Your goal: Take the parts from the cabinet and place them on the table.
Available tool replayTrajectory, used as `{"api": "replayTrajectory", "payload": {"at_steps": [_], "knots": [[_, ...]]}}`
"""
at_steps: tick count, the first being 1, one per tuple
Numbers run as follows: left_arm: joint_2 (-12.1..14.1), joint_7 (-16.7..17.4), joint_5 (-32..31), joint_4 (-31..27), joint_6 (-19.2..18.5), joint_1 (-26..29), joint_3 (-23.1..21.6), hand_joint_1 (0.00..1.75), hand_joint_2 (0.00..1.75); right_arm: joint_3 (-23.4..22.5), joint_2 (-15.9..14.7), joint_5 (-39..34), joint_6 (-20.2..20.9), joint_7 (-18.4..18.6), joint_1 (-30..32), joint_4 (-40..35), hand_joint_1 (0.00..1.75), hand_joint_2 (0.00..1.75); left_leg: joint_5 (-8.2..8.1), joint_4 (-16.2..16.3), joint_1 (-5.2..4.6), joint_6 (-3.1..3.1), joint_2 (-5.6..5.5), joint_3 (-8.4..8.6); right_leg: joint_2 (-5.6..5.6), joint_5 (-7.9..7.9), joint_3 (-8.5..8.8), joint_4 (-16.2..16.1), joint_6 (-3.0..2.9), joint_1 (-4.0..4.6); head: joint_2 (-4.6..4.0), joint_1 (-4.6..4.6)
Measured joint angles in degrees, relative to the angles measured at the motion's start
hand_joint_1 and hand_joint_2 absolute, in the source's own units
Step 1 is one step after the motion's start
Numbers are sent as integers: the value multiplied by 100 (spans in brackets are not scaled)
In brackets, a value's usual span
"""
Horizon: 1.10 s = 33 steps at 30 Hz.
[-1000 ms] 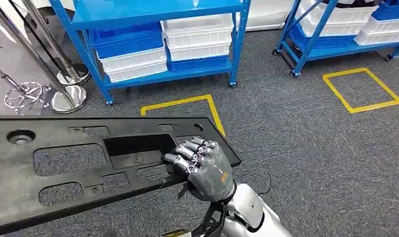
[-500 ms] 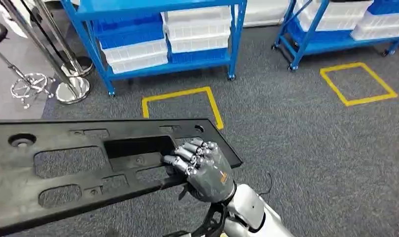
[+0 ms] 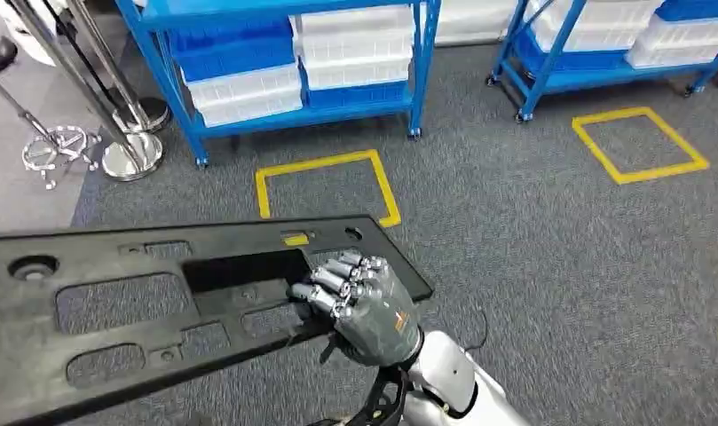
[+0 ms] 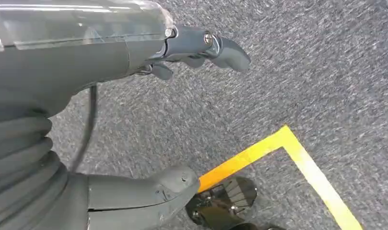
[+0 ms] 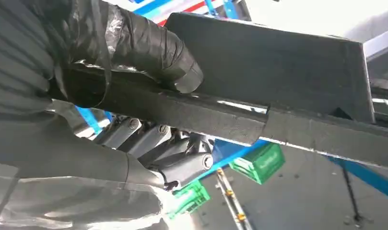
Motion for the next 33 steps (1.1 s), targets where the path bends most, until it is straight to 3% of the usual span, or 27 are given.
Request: {"api": "replayTrajectory", "payload": {"at_steps": [2,4,7,8,9,10,11,12,13,14,17,18,19,20,22,23,24,25,27,28,29,32,33], "knots": [[0,-7,0,0,4,-4,-2,0,175,2,0,-26,2,-2,-5,0,175,175,11,-9,19,-69,-1,1,6,19,-7,-27,-75,6,0,0],[-6,-15,4,0,7,-2,-7,0,175,4,0,-107,22,-24,-13,-7,175,175,-189,207,38,-120,-27,-100,-11,59,11,-81,-142,-28,0,-2],[-11,-26,20,0,9,14,-15,0,175,7,0,-195,39,-92,-4,-9,175,175,-800,1508,48,-176,-28,-710,26,79,-32,-77,-184,-4,0,-2],[-9,-26,22,0,9,24,-20,0,175,9,0,-208,44,-103,0,-9,175,175,-843,1787,48,-175,-29,-850,60,85,-46,-71,-189,4,2,-4],[-9,-26,22,0,9,33,-24,0,175,11,0,-212,48,-105,0,-9,175,175,-738,1761,47,-162,-32,-844,100,88,-47,-65,-188,9,0,-4],[-9,-26,22,0,9,38,-33,0,175,11,0,-219,50,-111,0,-9,175,175,-509,1470,47,-140,-40,-707,149,91,-46,-56,-184,13,0,-2],[-9,-26,22,0,7,38,-44,0,175,11,0,-225,48,-120,-1,-11,175,175,-239,1006,46,-112,-71,-488,200,92,-39,-45,-182,18,0,-4],[-9,-26,22,0,7,39,-48,0,175,11,0,-230,48,-120,-1,-20,175,175,20,486,41,-68,-193,-243,246,97,-35,-38,-175,22,0,-2],[4,-22,24,0,7,41,-50,0,175,11,0,-240,44,-129,-1,-31,175,175,46,142,39,-16,-440,-97,278,111,-48,-36,-155,8,0,0],[2,-9,33,0,7,60,-50,0,175,11,0,-247,39,-136,-8,-35,175,175,50,42,35,-11,-453,-71,356,134,-79,-16,-117,27,0,-2],[4,24,59,0,7,59,-52,0,175,11,2,-267,29,-138,14,-44,175,175,70,13,-2,31,-329,-60,485,225,-137,-75,20,-17,0,-2],[-22,24,59,0,7,55,-59,0,175,11,0,-269,26,-140,21,-57,175,175,160,-110,98,87,-249,-28,500,215,-149,-55,48,14,2,-4],[-15,24,61,0,9,49,-61,0,175,11,0,-278,22,-140,24,-68,175,175,190,-153,74,113,-187,-19,317,103,-199,47,72,30,0,5],[-15,24,61,0,9,50,-61,0,175,11,0,-280,20,-142,19,-70,175,175,208,-160,72,151,-132,-28,182,-118,-334,337,94,17,0,0],[-15,26,66,0,9,75,-61,0,175,20,0,-284,20,-155,37,-70,175,175,209,-139,60,152,-1,-65,81,-543,-729,1213,143,-9,0,0],[-15,26,74,0,9,85,-61,0,175,20,-2,-286,20,-155,52,-70,175,175,208,-123,60,153,64,-85,70,-634,-872,1531,165,-20,0,2],[-15,26,74,0,9,86,-61,0,175,20,-4,-284,20,-155,63,-70,175,175,205,-109,60,150,132,-100,60,-591,-892,1598,185,-37,2,2],[-15,26,74,0,9,85,-61,0,175,20,-4,-284,20,-155,67,-70,175,175,199,-101,60,143,188,-104,38,-453,-786,1423,194,-49,2,2],[-15,28,74,0,7,77,-63,0,175,20,-4,-286,17,-155,62,-70,175,175,173,-71,62,108,300,-97,-105,15,-210,422,174,-51,2,2],[-15,28,72,0,7,75,-63,0,175,20,-4,-286,15,-155,57,-72,175,175,149,-44,56,77,343,-92,-368,64,26,-37,134,-29,0,2],[-15,28,72,0,9,74,-63,0,175,22,-4,-286,15,-153,56,-72,175,175,120,-7,2,35,380,-108,-415,36,37,-83,79,41,0,2],[-15,44,70,0,9,68,-63,0,175,22,-4,-286,9,-155,62,-79,175,175,125,-33,11,-48,525,-81,-203,61,-15,-72,-27,54,0,0],[-15,50,68,0,11,59,-68,0,175,22,-4,-293,7,-159,61,-85,175,175,99,-25,20,-84,544,-74,-147,94,-6,-117,-82,17,0,-2]]}}
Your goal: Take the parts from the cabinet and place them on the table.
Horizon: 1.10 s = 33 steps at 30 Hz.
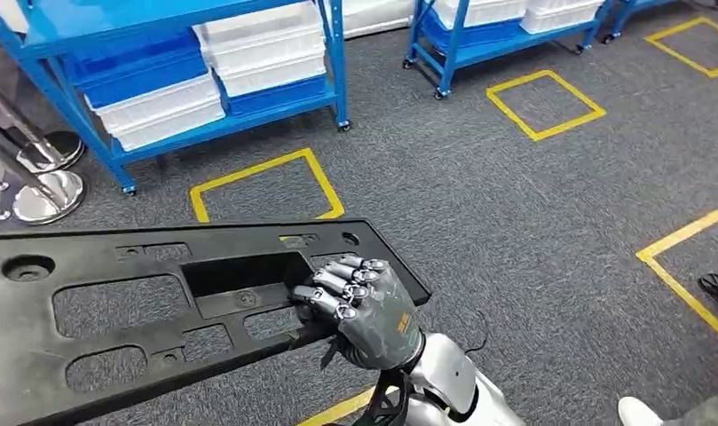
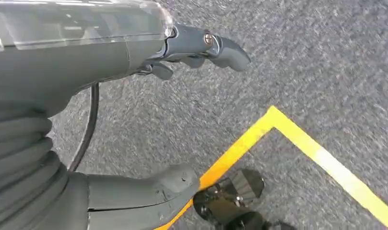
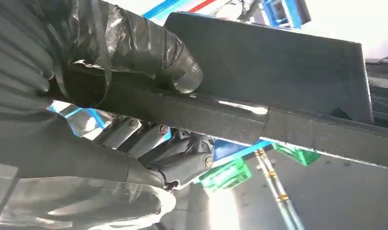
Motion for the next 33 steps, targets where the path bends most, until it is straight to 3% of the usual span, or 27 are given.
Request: {"api": "replayTrajectory", "payload": {"at_steps": [1,2,3,5,6,7,9,10,11,14,15,16,17,18,20,21,22,23,24,25,26,30,31,32,33], "knots": [[4,11,-4,0,5,-10,0,0,175,0,2,-9,0,-16,1,0,175,175,-107,91,25,-49,-240,-30,39,24,8,-27,-36,-24,2,2],[-2,15,-6,0,7,-9,-2,0,175,0,6,-24,-2,-31,-12,0,175,175,-307,343,34,-56,-432,-138,80,40,-5,-31,-68,-32,2,2],[-2,29,-11,0,9,6,-2,0,175,0,15,-33,-4,-42,-14,0,175,175,-573,818,36,-67,-530,-343,137,49,-21,-31,-89,-30,0,2],[9,42,-9,0,13,38,-2,0,175,0,17,-33,-4,-44,0,2,175,175,-915,1697,33,-76,-582,-750,275,63,-48,-24,-107,-10,0,2],[9,42,-7,0,13,43,-2,0,175,0,17,-33,-4,-44,7,2,175,175,-895,1846,34,-70,-583,-827,342,66,-53,-18,-107,-5,0,0],[9,42,-7,0,13,42,-2,0,175,0,17,-33,-4,-44,9,2,175,175,-733,1699,33,-56,-590,-762,412,69,-53,-9,-103,-4,0,2],[9,42,-7,0,13,35,-5,0,175,0,17,-33,-4,-44,6,2,175,175,-199,778,34,-7,-664,-329,559,75,-44,14,-93,-4,0,2],[13,42,-7,0,15,35,-5,0,175,0,20,-33,-4,-44,5,2,175,175,25,282,35,27,-861,-103,619,78,-42,21,-86,-5,0,2],[17,42,-7,0,15,41,-5,0,175,0,20,-33,-4,-44,1,2,175,175,-42,94,45,57,-1108,-29,678,90,-70,36,-46,23,0,2],[20,44,-4,0,26,36,-5,0,175,0,20,-33,-7,-44,6,2,175,175,-20,42,7,79,-960,-12,863,168,-145,8,76,-50,0,0],[17,44,-4,0,29,21,-9,0,175,0,20,-33,-7,-44,7,2,175,175,22,-16,13,126,-891,1,937,196,-152,-11,127,-33,0,2],[-2,44,-11,0,29,9,-18,0,175,0,20,-33,-9,-44,14,2,175,175,80,-87,81,174,-779,25,825,146,-162,46,136,-31,0,2],[4,44,-13,0,29,4,-22,0,175,0,15,-37,-13,-46,1,-2,175,175,99,-121,65,213,-739,33,519,-18,-255,228,148,19,0,9],[7,57,-13,0,48,11,-22,0,175,2,15,-39,-13,-48,-13,-2,175,175,106,-123,52,245,-644,22,339,-279,-454,645,170,5,0,2],[9,79,-13,0,66,39,-22,0,175,4,15,-37,-13,-51,0,0,175,175,101,-109,34,252,-484,1,224,-654,-849,1510,202,-32,0,6],[13,81,-13,0,66,42,-22,0,175,4,13,-39,-13,-53,5,4,175,175,98,-100,33,251,-407,-10,210,-689,-950,1732,219,-50,0,2],[13,83,-13,0,68,38,-22,0,175,4,13,-39,-13,-50,9,4,175,175,92,-93,34,244,-334,-14,192,-590,-909,1677,233,-69,0,4],[13,83,-13,0,68,32,-24,0,175,4,15,-39,-13,-50,8,4,175,175,83,-86,34,232,-266,-10,159,-393,-732,1364,239,-82,0,4],[13,83,-13,0,68,27,-24,0,175,4,15,-39,-15,-53,6,4,175,175,65,-78,35,210,-208,2,83,-160,-445,866,232,-87,2,4],[13,83,-15,0,66,25,-26,0,175,4,15,-39,-17,-50,0,4,175,175,45,-64,35,185,-149,18,-59,35,-139,343,211,-78,0,4],[13,85,-26,0,64,26,-26,0,175,4,15,-39,-22,-53,-7,4,175,175,17,-42,7,144,-109,15,-317,-14,5,40,184,-35,0,4],[20,96,-44,0,64,11,-33,0,175,4,22,-37,-68,-64,-3,2,175,175,-16,-31,-9,26,106,38,-84,11,-48,17,63,38,0,4],[22,96,-44,0,64,-1,-35,0,175,4,22,-37,-70,-64,-4,2,175,175,-61,-18,6,-23,87,40,-19,47,-22,-36,10,-4,0,2],[28,96,-44,0,64,-15,-35,0,175,4,22,-35,-92,-66,-3,2,175,175,-203,126,28,-50,-197,-9,34,61,-21,-55,-12,-22,0,2],[22,96,-44,0,64,-18,-35,0,175,4,28,-33,-105,-66,-12,2,175,175,-417,455,33,-53,-394,-147,79,70,-33,-53,-36,-27,0,0]]}}
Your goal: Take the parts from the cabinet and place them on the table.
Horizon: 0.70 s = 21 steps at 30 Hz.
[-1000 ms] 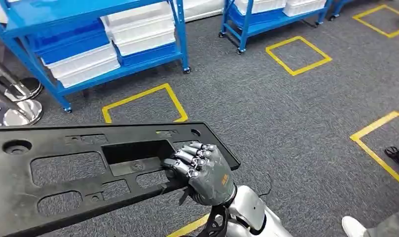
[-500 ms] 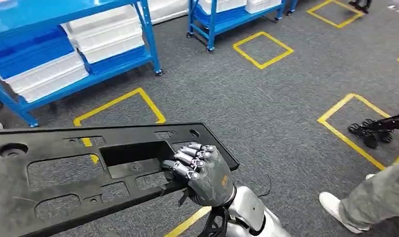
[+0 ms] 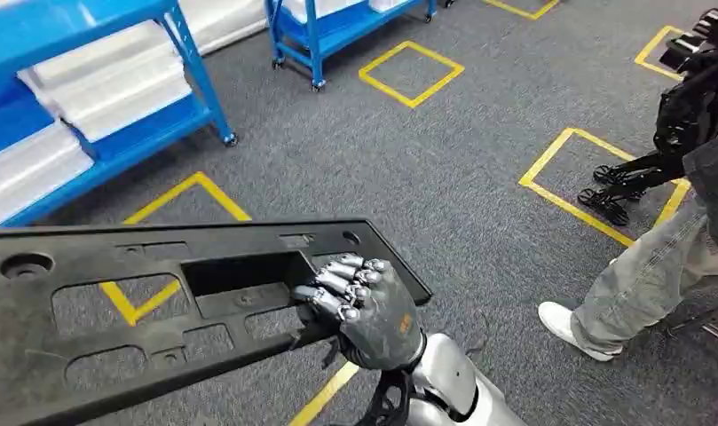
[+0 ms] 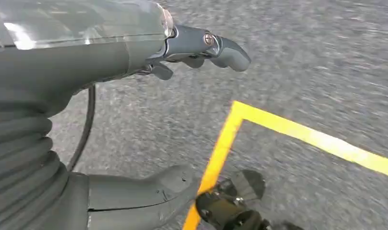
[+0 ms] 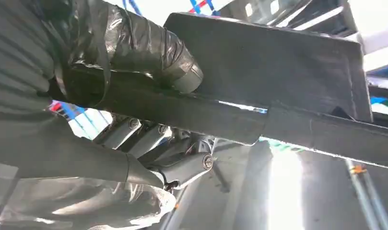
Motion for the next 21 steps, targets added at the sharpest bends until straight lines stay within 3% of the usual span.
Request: {"api": "replayTrajectory", "payload": {"at_steps": [2,3,4,5,6,7,8,9,11,12,13,15,16,17,18,19,20,21], "knots": [[13,9,0,0,7,43,0,0,175,0,17,2,-7,-2,8,0,175,175,-415,935,-1,-8,-163,-433,145,4,-11,6,-36,19,0,2],[24,15,0,0,9,60,0,0,175,0,17,4,-7,-9,17,0,175,175,-480,1257,-2,-7,-185,-596,230,5,-16,21,-37,28,0,0],[26,18,0,0,9,67,0,0,175,0,17,4,-7,-9,25,0,175,175,-404,1299,-2,2,-187,-635,305,4,-18,34,-37,31,0,0],[28,18,0,0,9,63,0,0,175,0,17,4,-7,-9,27,0,175,175,-213,1090,-3,17,-196,-565,381,4,-18,45,-37,31,0,2],[28,18,0,0,9,52,0,0,175,0,17,4,-7,-9,26,0,175,175,86,627,-1,36,-228,-370,467,3,-14,58,-36,29,0,0],[28,15,2,0,9,46,0,0,175,0,20,9,-7,-11,25,0,175,175,376,86,4,59,-342,-134,544,1,-13,72,-30,25,0,0],[33,15,9,0,9,48,0,0,175,0,24,13,-7,-11,27,0,175,175,430,-272,18,89,-595,14,599,0,-22,82,-22,13,0,2],[33,13,15,0,7,55,0,0,175,0,24,18,-7,-11,13,0,175,175,393,-389,30,85,-682,62,674,9,-59,116,23,45,0,2],[35,13,20,0,9,54,0,0,175,0,24,20,-7,-13,24,0,175,175,393,-360,-5,104,-590,56,788,58,-111,90,102,-1,0,2],[35,15,22,0,9,50,0,0,175,0,24,24,-7,-13,31,0,175,175,413,-366,-15,137,-528,61,860,89,-116,63,150,-15,0,2],[27,13,26,0,9,36,0,0,175,0,24,28,-7,-13,29,0,175,175,467,-458,38,198,-457,77,919,102,-129,63,193,24,2,2],[24,4,33,0,15,17,0,0,175,-2,22,33,-11,-13,27,-7,175,175,508,-501,28,276,-309,95,367,-216,-300,459,203,49,0,4],[24,4,33,0,17,28,0,0,175,0,24,35,-11,-15,24,-7,175,175,505,-500,10,287,-232,88,226,-450,-492,882,218,37,0,4],[26,4,33,0,17,48,0,0,175,0,24,35,-11,-20,40,-7,175,175,501,-496,-9,293,-146,82,152,-680,-722,1383,233,19,0,2],[28,4,33,0,17,58,0,0,175,0,20,35,-11,-17,51,-4,175,175,498,-494,-16,296,-62,74,132,-797,-880,1724,245,4,2,7],[31,4,33,0,17,59,0,0,175,0,17,35,-11,-17,63,-2,175,175,497,-493,-18,294,9,69,116,-777,-920,1822,250,-5,2,4],[31,4,33,0,17,53,0,0,175,0,17,35,-11,-17,69,-2,175,175,493,-493,-19,287,85,70,100,-623,-800,1623,254,-13,0,4],[28,4,33,0,17,46,0,0,175,0,17,35,-11,-18,67,-2,175,175,484,-492,-19,274,148,79,73,-414,-564,1230,247,-17,0,6]]}}
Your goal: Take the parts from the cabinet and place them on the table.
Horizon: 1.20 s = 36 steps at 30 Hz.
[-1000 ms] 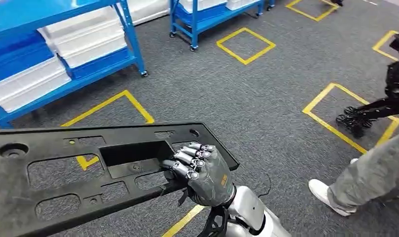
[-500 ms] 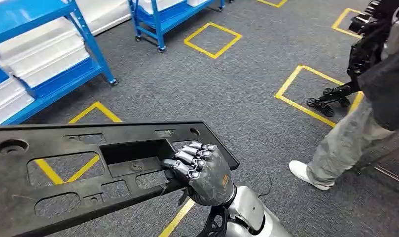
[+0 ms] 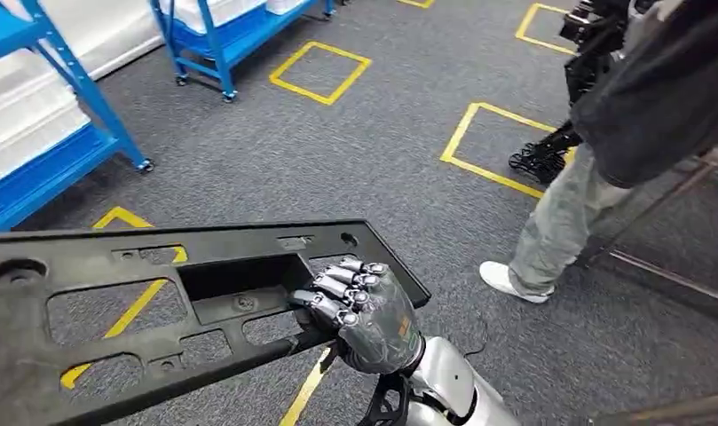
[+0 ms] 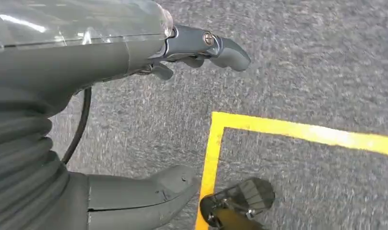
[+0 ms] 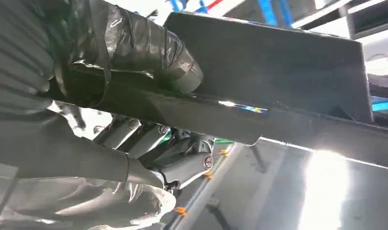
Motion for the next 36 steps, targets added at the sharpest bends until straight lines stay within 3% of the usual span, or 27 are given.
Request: {"api": "replayTrajectory", "payload": {"at_steps": [1,2,3,4,7,8,9,10,11,12,13,14,16,17,18,20,22,23,24,25,27,28,29,31,32,33,36], "knots": [[0,0,0,0,0,-5,0,0,175,0,2,0,0,0,-2,0,175,175,-12,2,0,-18,54,15,-74,223,307,-531,-19,3,2,-2],[0,-2,0,0,0,-8,0,0,175,0,2,0,0,0,-6,0,175,175,-31,10,-9,-47,100,39,-343,363,610,-1041,-54,29,0,-2],[0,-7,0,0,2,-6,0,0,175,0,2,2,-2,0,-14,0,175,175,-61,37,-59,-93,151,34,-550,284,661,-1182,-94,124,0,-2],[0,-7,0,0,2,-3,0,0,175,0,4,2,-4,0,-15,-2,175,175,-63,32,-51,-110,197,38,-421,305,639,-1185,-126,101,0,-4],[0,-7,-2,0,18,-20,0,0,175,-2,4,22,-7,0,-6,-7,175,175,-92,33,-43,-193,373,76,-236,329,614,-1217,-200,110,0,-4],[4,-7,-4,0,22,-29,-2,0,175,-2,7,37,-9,2,5,-11,175,175,-181,89,-5,-235,184,52,-183,353,641,-1244,-236,73,0,-4],[2,-7,-9,0,30,-28,-2,0,175,-2,7,50,-11,2,-9,-13,175,175,-321,278,1,-246,-75,-21,-130,364,640,-1250,-263,59,0,-4],[-4,-4,-9,0,33,-14,-2,0,175,-2,22,61,-11,7,-17,-13,175,175,-582,745,10,-255,-247,-231,-64,369,635,-1250,-287,62,0,-4],[-4,0,-17,0,33,15,-2,0,175,-2,24,68,-11,4,-8,-13,175,175,-808,1279,10,-269,-313,-482,21,370,635,-1249,-304,67,0,-4],[-2,7,-17,0,33,33,-2,0,175,-2,24,74,-13,4,2,-13,175,175,-927,1677,9,-278,-336,-683,102,369,632,-1241,-305,77,0,-4],[0,11,-15,0,33,39,-2,0,175,-2,24,81,-11,4,12,-13,175,175,-910,1868,10,-276,-338,-799,187,369,632,-1230,-305,85,0,-4],[0,11,-15,0,33,36,-2,0,175,-2,24,81,-11,4,14,-13,175,175,-751,1758,9,-269,-341,-777,269,368,633,-1216,-305,85,2,-4],[2,4,13,0,7,19,0,0,175,-2,24,83,-24,4,12,-13,175,175,-196,897,14,-238,-410,-424,436,360,644,-1191,-295,81,0,-4],[4,-2,18,0,-9,18,-2,0,175,-2,24,83,-28,4,12,-13,175,175,38,432,30,-223,-594,-228,502,352,641,-1176,-282,74,0,-4],[11,-4,18,0,-20,23,-2,0,175,-2,24,85,-33,7,9,-13,175,175,-15,266,37,-195,-858,-163,555,349,619,-1158,-262,93,0,-2],[13,-7,20,0,-22,12,-2,0,175,-2,22,90,-44,7,8,-15,175,175,-33,151,19,-170,-786,-118,686,393,537,-1144,-175,60,0,-2],[13,-9,17,0,-24,-11,-2,0,175,-4,22,94,-50,13,23,-15,175,175,1,121,3,-98,-680,-106,804,434,519,-1185,-101,41,0,-2],[-7,-11,17,0,-26,-19,-2,0,175,-7,20,98,-52,13,27,-26,175,175,53,31,75,-27,-582,-72,761,387,515,-1130,-78,51,0,-4],[0,-15,17,0,-26,-24,-2,0,175,-9,15,98,-57,13,22,-46,175,175,67,-12,52,6,-524,-49,445,252,444,-968,-58,97,0,7],[2,-20,20,0,-26,-19,-2,0,175,-9,13,98,-63,13,9,-48,175,175,76,-14,39,26,-448,-47,239,36,273,-628,-43,91,0,2],[6,-13,17,0,-28,7,0,0,175,-9,11,98,-70,13,23,-48,175,175,63,-10,5,46,-274,-55,70,-382,-174,307,-6,50,0,5],[7,-7,15,0,-28,11,-2,0,175,-9,7,98,-70,13,34,-48,175,175,59,-7,-3,50,-194,-59,59,-428,-297,557,13,29,0,2],[9,-4,15,0,-26,10,0,0,175,-9,2,103,-72,13,40,-48,175,175,53,-5,-5,48,-122,-59,45,-333,-280,521,29,11,0,5],[7,-4,-2,0,-26,-5,-2,0,175,-9,0,118,-72,13,37,-48,175,175,30,4,-4,31,7,-45,-21,80,112,-198,35,-12,0,4],[7,-4,-2,0,-26,-8,-2,0,175,-11,0,127,-72,13,31,-48,175,175,14,14,-5,10,59,-27,-160,312,431,-760,17,-9,2,5],[7,-6,-6,0,-26,-9,-7,0,175,-11,0,142,-72,13,20,-59,175,175,-8,23,-11,-23,114,-7,-456,310,647,-1201,-13,26,0,2],[7,-24,-20,0,-39,-17,-13,0,175,-18,-2,184,-74,42,11,-81,175,175,-42,34,-37,-116,246,10,-281,331,627,-1201,-88,102,0,2]]}}
